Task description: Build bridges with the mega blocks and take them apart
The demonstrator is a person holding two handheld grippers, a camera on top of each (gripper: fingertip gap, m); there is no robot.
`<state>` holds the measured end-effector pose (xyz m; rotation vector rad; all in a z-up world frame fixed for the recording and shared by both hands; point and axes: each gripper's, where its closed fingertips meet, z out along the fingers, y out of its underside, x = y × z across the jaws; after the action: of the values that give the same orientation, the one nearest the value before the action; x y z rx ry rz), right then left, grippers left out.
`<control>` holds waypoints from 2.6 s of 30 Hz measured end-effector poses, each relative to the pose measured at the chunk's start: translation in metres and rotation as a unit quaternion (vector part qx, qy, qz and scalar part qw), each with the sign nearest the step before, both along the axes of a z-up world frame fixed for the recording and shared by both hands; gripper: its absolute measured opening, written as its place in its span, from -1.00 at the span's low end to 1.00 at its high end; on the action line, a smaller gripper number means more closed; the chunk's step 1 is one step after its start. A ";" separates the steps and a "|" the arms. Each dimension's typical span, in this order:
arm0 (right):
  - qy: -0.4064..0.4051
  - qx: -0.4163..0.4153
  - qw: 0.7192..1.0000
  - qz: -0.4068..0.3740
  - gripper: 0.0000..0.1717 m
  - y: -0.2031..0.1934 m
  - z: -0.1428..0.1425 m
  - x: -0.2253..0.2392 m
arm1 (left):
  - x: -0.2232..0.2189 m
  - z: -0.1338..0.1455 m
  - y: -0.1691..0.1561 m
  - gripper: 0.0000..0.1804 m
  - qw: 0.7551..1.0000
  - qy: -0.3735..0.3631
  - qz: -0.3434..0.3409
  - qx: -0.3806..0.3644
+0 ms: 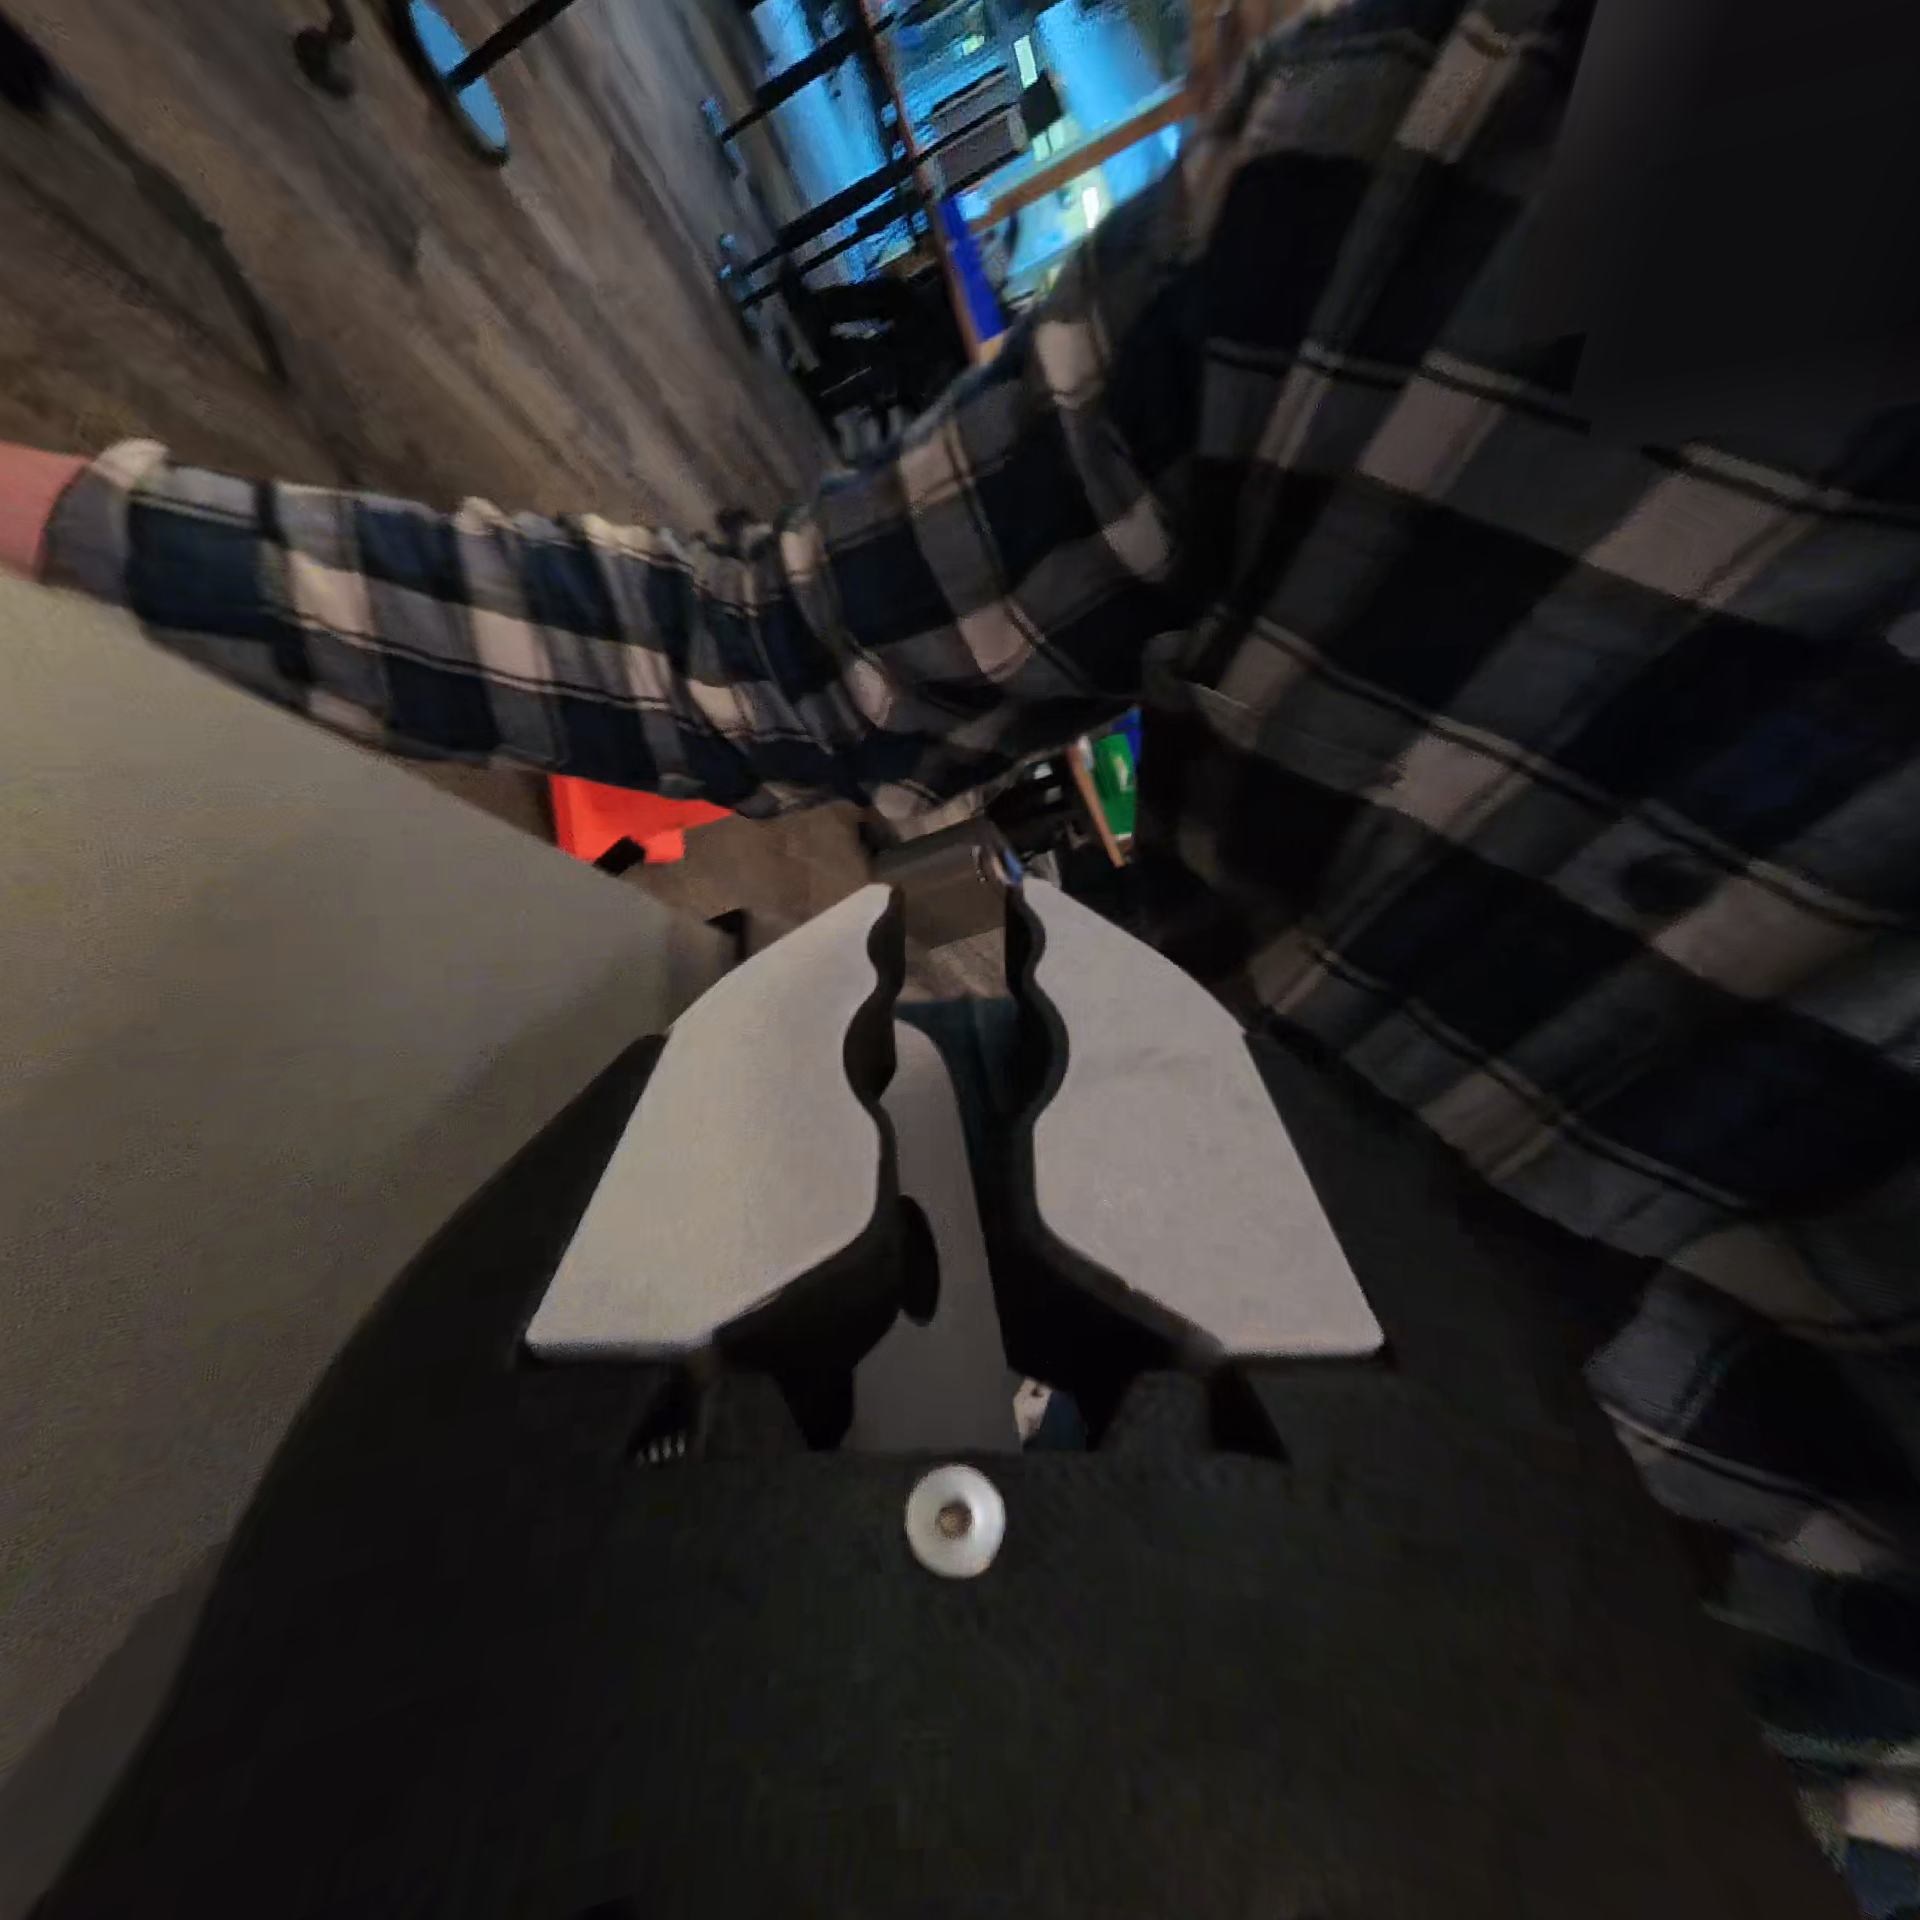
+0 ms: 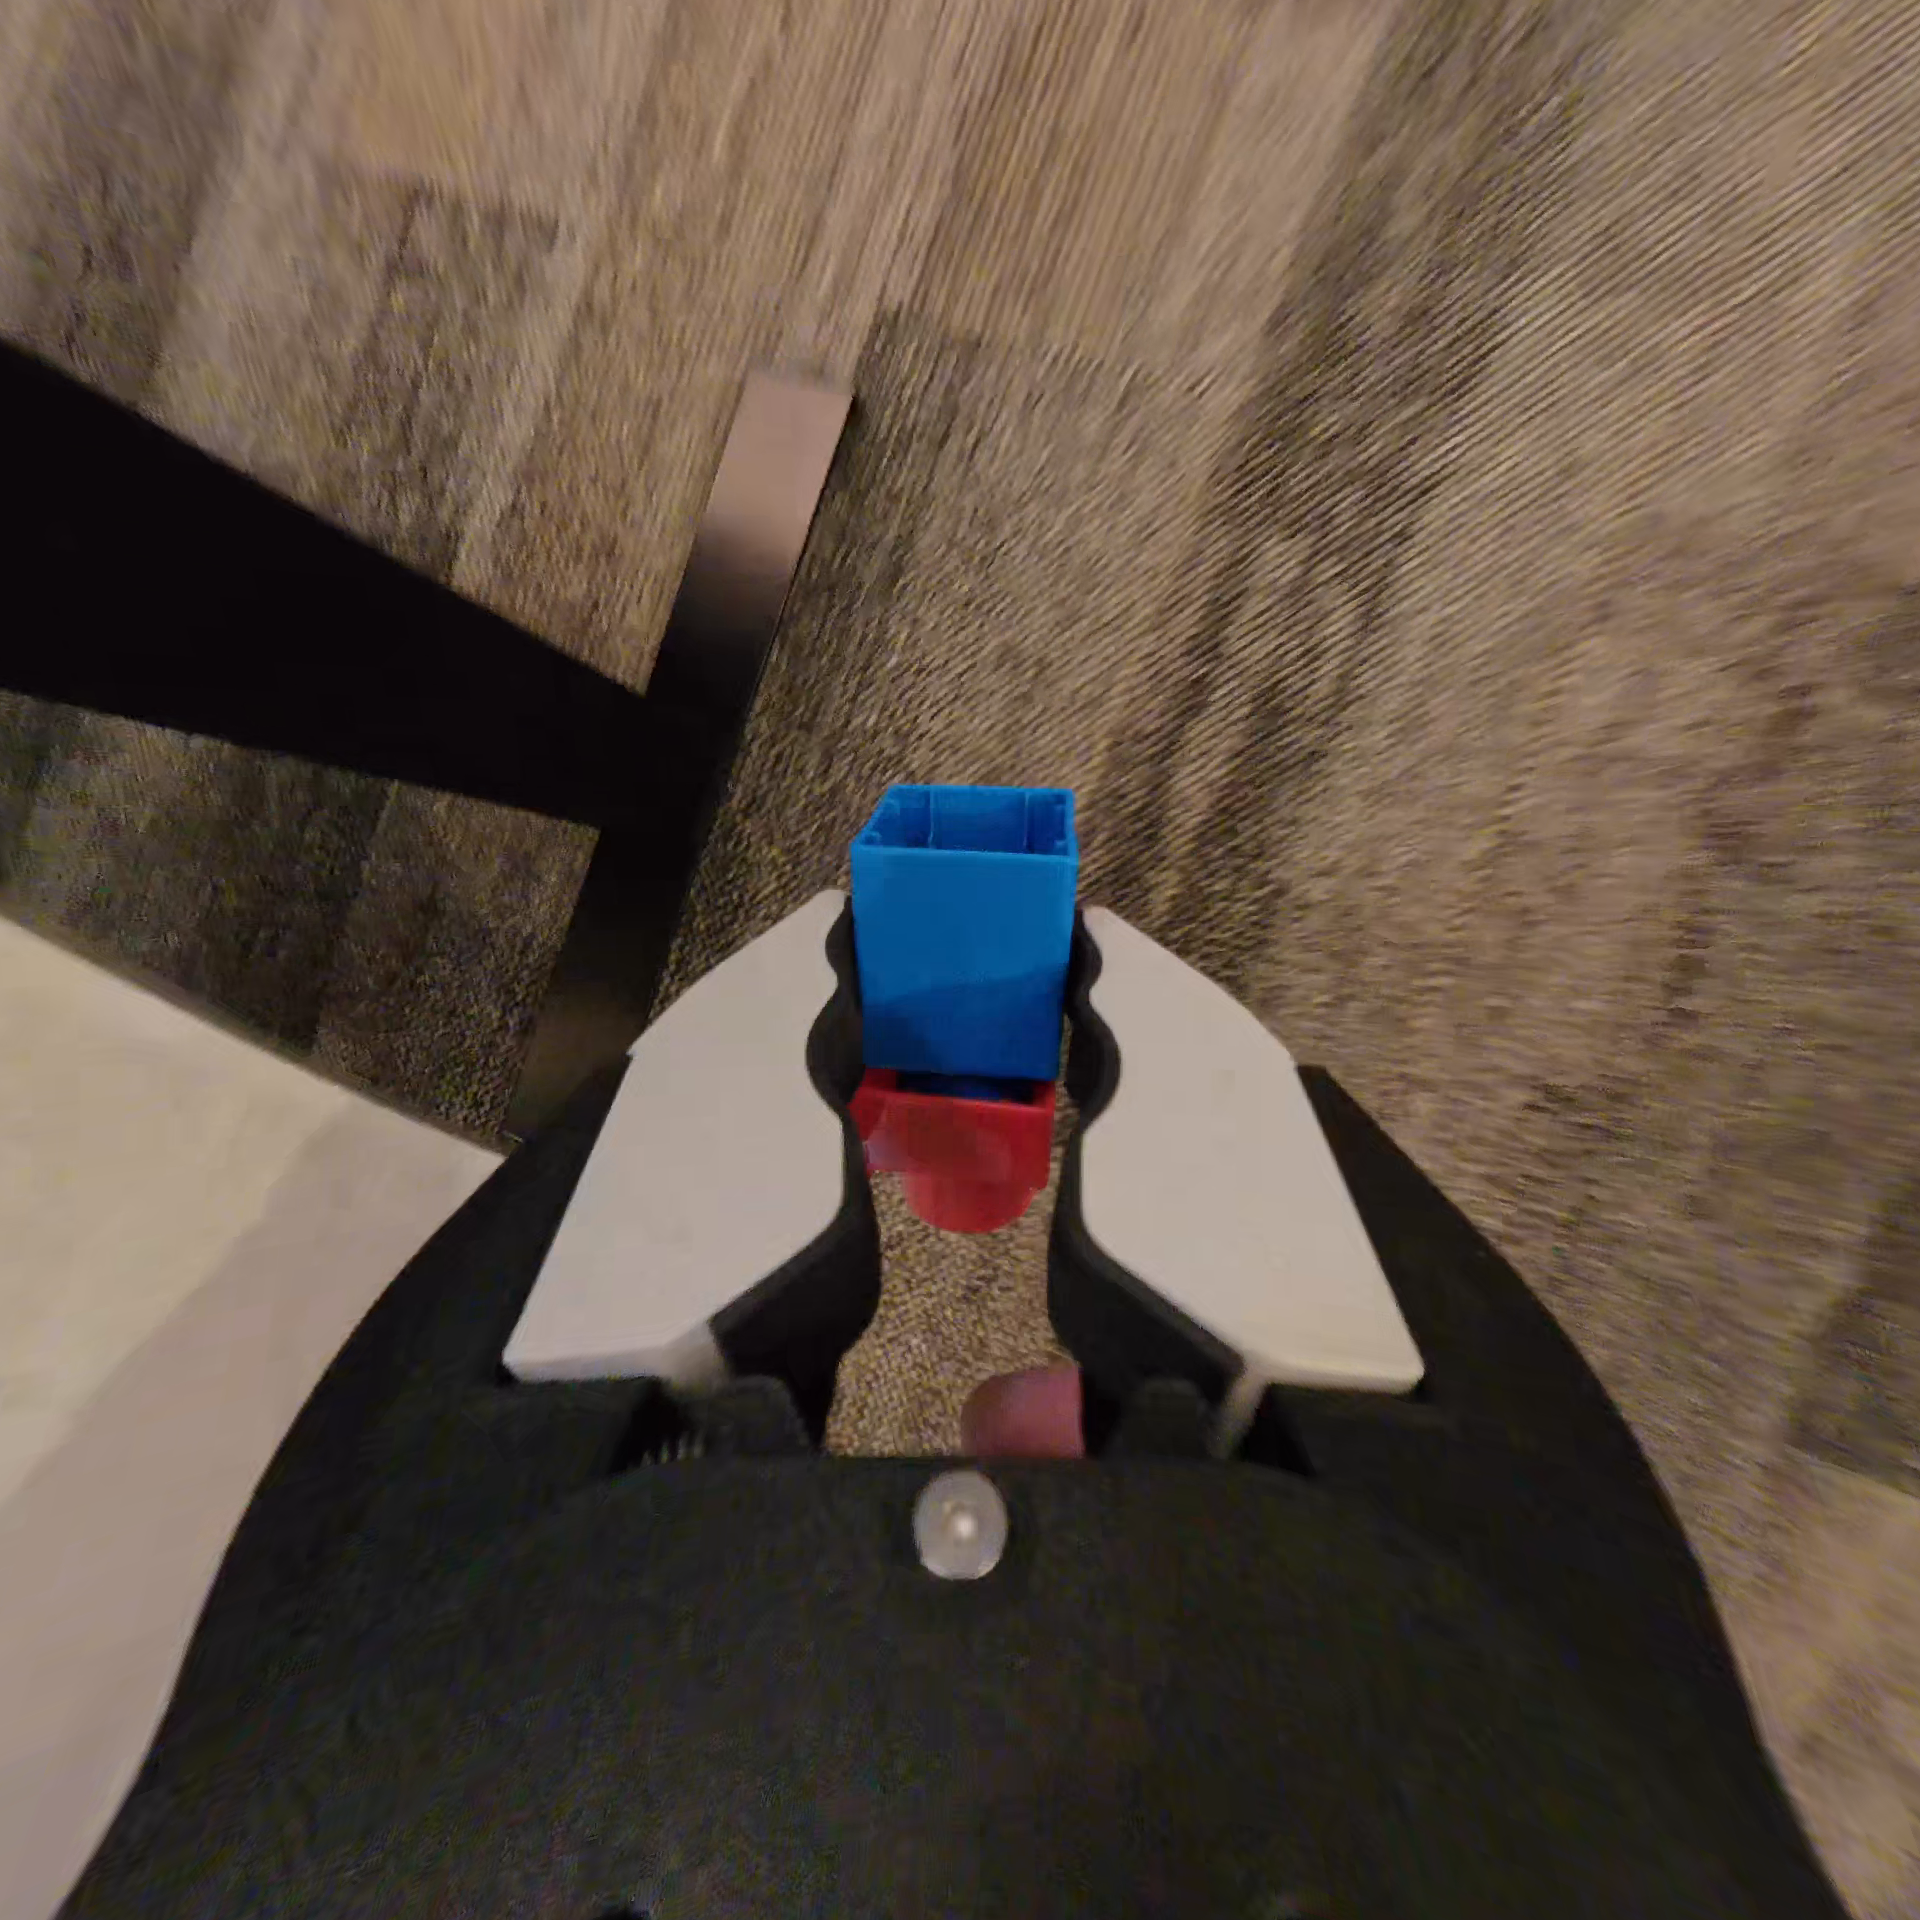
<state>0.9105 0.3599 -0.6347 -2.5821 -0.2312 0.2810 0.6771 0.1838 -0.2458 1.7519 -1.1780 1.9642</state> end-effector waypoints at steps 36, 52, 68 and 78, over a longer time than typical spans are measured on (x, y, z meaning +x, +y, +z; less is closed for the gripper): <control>0.156 0.288 0.857 0.398 -0.56 -0.093 0.458 -0.590 | -0.583 -0.023 0.115 -0.80 0.951 0.056 0.291 0.089; 0.263 0.194 0.830 0.452 -0.57 -0.061 0.478 -0.864 | -0.635 0.051 0.085 -0.15 0.925 -0.185 0.281 0.176; 0.393 0.241 0.758 0.462 -0.57 -0.048 0.514 -0.951 | -0.662 0.131 0.113 0.44 0.818 -0.308 0.427 0.229; 0.418 0.265 0.744 0.448 -0.57 -0.050 0.521 -0.968 | -0.682 0.135 0.115 0.05 0.802 -0.318 0.454 0.222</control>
<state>-0.0575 0.3099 -0.1139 -1.3895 -1.0159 1.4226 -0.0047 0.2984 -0.1104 2.2357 -1.1279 3.2603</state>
